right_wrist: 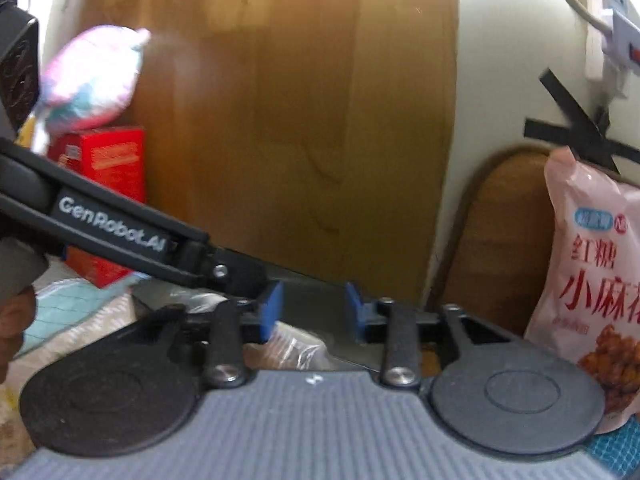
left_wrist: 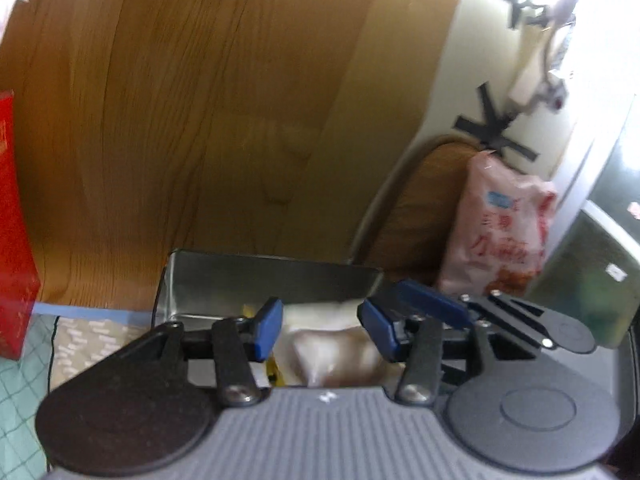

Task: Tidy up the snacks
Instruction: 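Carry the golden pastry pack into the black tin box and open the left gripper, then grasp the red-orange snack bag with the left gripper and lift it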

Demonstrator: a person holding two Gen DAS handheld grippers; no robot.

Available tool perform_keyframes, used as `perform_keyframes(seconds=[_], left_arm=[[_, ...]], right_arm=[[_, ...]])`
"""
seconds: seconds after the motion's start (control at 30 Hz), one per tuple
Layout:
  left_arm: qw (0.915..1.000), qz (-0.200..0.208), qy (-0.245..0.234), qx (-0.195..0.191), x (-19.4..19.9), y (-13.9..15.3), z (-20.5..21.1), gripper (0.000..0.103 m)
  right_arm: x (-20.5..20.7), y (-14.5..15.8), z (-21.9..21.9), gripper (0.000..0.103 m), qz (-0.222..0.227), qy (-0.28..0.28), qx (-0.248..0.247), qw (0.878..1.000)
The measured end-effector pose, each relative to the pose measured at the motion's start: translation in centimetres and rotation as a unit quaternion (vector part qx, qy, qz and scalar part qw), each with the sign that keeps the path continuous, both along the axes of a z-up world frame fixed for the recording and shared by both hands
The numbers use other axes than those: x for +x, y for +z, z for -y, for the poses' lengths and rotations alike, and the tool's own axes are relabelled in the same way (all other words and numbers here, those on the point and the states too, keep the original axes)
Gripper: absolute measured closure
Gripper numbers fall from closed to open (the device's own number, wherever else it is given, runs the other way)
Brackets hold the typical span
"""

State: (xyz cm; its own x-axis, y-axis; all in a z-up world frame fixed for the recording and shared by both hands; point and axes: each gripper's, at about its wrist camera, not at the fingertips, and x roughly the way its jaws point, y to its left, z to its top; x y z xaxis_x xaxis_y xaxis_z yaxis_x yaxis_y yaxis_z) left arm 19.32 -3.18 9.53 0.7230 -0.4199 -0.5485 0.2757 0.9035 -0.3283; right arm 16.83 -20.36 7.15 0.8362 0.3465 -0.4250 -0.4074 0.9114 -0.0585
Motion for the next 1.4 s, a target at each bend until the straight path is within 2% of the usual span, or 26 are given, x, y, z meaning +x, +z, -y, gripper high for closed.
perform_keyframes(seconds=[0.13, 0.23, 0.37, 0.57, 0.6, 0.63, 0.67, 0.73, 0.83, 1.03, 1.13, 1.23, 1.4], left_arm=[[0.9997, -0.015, 0.005, -0.020, -0.2, -0.7, -1.0, 0.051], [0.9993, -0.013, -0.004, -0.035, -2.3, -0.6, -2.0, 0.050], [0.9988, -0.023, -0.036, -0.023, -5.5, -1.5, -1.2, 0.050], [0.9943, -0.092, -0.056, -0.001, -6.5, -5.7, 1.7, 0.050], [0.9928, -0.104, -0.060, -0.001, -6.5, -6.4, 2.0, 0.051], [0.9927, -0.106, -0.058, 0.002, -6.6, -6.8, 2.3, 0.051], [0.9937, -0.098, -0.053, 0.012, -7.0, -6.9, 2.5, 0.055], [0.9941, -0.093, -0.054, 0.011, -7.9, -6.6, 2.6, 0.060], [0.9957, -0.077, -0.052, -0.005, -9.4, -5.6, 2.0, 0.060], [0.9984, -0.034, -0.032, -0.033, -13.4, -3.2, 0.3, 0.060], [0.9984, -0.013, -0.030, -0.046, -16.0, -2.7, -1.0, 0.067], [0.9962, -0.023, -0.040, -0.073, -17.9, -3.2, -2.5, 0.079], [0.9933, -0.063, -0.041, -0.088, -20.5, -5.5, -5.1, 0.080]], right_arm=[[-1.3, 0.9, 2.6, 0.051, 0.014, -0.019, 0.033, 0.999], [-3.4, 1.0, 5.2, 0.050, -0.003, -0.016, 0.065, 0.998], [-5.6, -1.0, 7.9, 0.050, -0.091, 0.007, 0.101, 0.991], [-6.9, -4.6, 8.3, 0.050, -0.206, 0.008, 0.109, 0.972], [-6.9, -5.0, 8.4, 0.053, -0.220, 0.010, 0.115, 0.969], [-7.0, -5.2, 8.1, 0.062, -0.228, 0.016, 0.130, 0.965], [-7.3, -5.1, 8.0, 0.078, -0.234, 0.023, 0.141, 0.962], [-8.5, -4.2, 7.5, 0.083, -0.214, 0.033, 0.135, 0.967], [-10.5, -2.6, 6.5, 0.084, -0.170, 0.045, 0.120, 0.977], [-13.6, 0.1, 5.2, 0.086, -0.115, 0.062, 0.140, 0.981], [-15.3, 0.4, 4.8, 0.086, -0.112, 0.072, 0.153, 0.979], [-16.8, -0.4, 3.5, 0.086, -0.122, 0.085, 0.155, 0.977], [-19.3, -2.2, 1.3, 0.083, -0.150, 0.107, 0.137, 0.973]])
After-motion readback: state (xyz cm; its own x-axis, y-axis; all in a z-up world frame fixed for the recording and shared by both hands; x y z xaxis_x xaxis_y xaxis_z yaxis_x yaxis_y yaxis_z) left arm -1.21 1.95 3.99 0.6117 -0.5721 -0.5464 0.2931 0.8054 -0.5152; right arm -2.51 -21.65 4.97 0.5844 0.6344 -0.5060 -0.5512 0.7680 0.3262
